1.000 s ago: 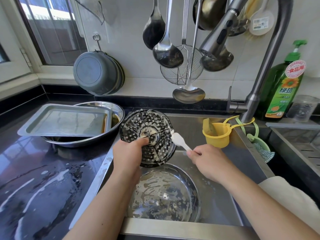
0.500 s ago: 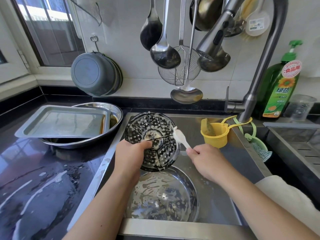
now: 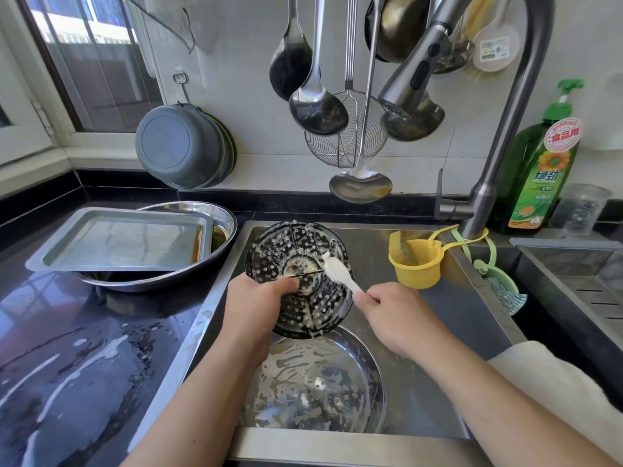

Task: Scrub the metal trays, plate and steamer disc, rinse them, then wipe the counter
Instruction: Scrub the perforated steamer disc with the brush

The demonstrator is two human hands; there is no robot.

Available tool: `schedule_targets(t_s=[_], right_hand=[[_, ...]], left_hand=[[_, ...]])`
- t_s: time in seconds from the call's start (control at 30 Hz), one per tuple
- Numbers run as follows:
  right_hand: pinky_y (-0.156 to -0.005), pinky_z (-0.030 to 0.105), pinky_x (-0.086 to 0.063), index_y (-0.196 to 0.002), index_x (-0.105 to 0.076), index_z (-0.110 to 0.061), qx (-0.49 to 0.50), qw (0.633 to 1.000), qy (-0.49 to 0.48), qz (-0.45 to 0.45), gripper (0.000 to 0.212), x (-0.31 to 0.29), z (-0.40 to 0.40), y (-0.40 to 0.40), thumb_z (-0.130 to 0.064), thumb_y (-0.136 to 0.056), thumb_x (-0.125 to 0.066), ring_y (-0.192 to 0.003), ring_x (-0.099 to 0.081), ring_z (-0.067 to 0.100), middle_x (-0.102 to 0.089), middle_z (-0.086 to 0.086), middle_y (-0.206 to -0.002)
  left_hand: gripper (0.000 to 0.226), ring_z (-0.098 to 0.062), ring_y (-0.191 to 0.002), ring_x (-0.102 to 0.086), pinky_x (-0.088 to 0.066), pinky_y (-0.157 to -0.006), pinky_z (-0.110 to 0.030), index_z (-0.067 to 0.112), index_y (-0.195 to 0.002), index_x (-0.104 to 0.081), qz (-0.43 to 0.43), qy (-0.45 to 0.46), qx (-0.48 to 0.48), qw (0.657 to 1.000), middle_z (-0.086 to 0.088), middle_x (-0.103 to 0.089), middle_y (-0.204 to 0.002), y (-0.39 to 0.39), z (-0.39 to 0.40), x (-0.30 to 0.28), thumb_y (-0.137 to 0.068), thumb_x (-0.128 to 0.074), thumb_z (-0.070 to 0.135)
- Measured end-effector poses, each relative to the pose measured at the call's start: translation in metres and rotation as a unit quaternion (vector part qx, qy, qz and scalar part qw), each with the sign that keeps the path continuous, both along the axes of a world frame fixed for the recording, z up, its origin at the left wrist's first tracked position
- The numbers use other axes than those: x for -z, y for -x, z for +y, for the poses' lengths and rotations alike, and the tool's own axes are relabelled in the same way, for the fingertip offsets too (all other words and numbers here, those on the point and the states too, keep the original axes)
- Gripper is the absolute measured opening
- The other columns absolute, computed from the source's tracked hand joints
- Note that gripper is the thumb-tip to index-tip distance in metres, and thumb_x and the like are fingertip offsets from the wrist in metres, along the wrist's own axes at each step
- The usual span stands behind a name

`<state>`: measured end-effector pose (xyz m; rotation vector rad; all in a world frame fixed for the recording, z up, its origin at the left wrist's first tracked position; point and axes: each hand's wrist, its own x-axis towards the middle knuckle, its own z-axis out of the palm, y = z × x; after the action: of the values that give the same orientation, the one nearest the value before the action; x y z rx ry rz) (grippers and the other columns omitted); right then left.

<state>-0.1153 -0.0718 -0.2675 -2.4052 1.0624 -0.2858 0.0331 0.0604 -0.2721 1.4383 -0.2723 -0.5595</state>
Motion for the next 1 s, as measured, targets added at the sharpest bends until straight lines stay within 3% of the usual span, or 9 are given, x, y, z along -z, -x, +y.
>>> schedule_targets(t_s=[0.2, 0.3, 0.53, 0.77, 1.0], right_hand=[[-0.055, 0.036, -0.028, -0.062, -0.037, -0.014, 0.01, 0.999, 0.005, -0.047, 0.053, -0.008, 0.0, 0.002, -0.046, -0.104, -0.046, -0.061, -0.044, 0.024, -0.045, 0.004, -0.061], [-0.054, 0.035, -0.029, -0.063, -0.042, -0.014, -0.016, 0.999, 0.017, -0.022, 0.052, -0.007, 0.009, 0.0, -0.047, -0.104, -0.046, -0.061, -0.047, 0.024, -0.049, 0.003, -0.062], [-0.061, 0.037, -0.033, -0.064, -0.043, -0.015, 0.029, 0.999, 0.008, 0.022, 0.051, -0.004, -0.006, 0.004, -0.044, -0.106, -0.041, -0.072, -0.049, 0.028, -0.048, 0.004, -0.066], [-0.049, 0.035, -0.027, -0.064, -0.045, -0.016, -0.04, 0.999, 0.023, 0.01, 0.051, -0.004, 0.016, -0.003, -0.045, -0.105, -0.043, -0.061, -0.048, 0.019, -0.051, 0.003, -0.065], [-0.052, 0.036, -0.029, -0.066, -0.043, -0.016, 0.0, 0.997, 0.064, -0.054, 0.051, -0.013, 0.012, 0.001, -0.047, -0.106, -0.04, -0.064, -0.05, 0.025, -0.053, 0.006, -0.066]], left_hand=[[0.013, -0.023, -0.085, -0.078, -0.061, -0.088, -0.052, 0.005, -0.091, -0.076, -0.129, -0.091, 0.121, 0.98, -0.005, -0.08, -0.086, 0.016, 0.0, 0.0, -0.082, -0.076, -0.005], [0.011, -0.024, -0.084, -0.078, -0.061, -0.087, -0.052, 0.005, -0.088, -0.075, -0.157, -0.11, 0.12, 0.974, -0.005, -0.08, -0.084, 0.015, -0.001, 0.003, -0.081, -0.076, -0.003], [0.022, -0.026, -0.087, -0.078, -0.061, -0.089, -0.052, 0.009, -0.095, -0.077, -0.086, -0.075, 0.075, 0.991, -0.005, -0.081, -0.09, 0.007, 0.001, 0.0, -0.08, -0.076, -0.007], [0.011, -0.027, -0.084, -0.077, -0.061, -0.088, -0.052, 0.004, -0.087, -0.074, -0.152, -0.155, 0.154, 0.964, -0.007, -0.079, -0.082, 0.017, 0.0, 0.002, -0.079, -0.075, -0.004], [0.012, -0.025, -0.079, -0.077, -0.062, -0.083, -0.05, 0.004, -0.087, -0.073, -0.145, -0.155, 0.118, 0.97, -0.005, -0.079, -0.08, 0.015, -0.001, -0.001, -0.077, -0.078, -0.001]])
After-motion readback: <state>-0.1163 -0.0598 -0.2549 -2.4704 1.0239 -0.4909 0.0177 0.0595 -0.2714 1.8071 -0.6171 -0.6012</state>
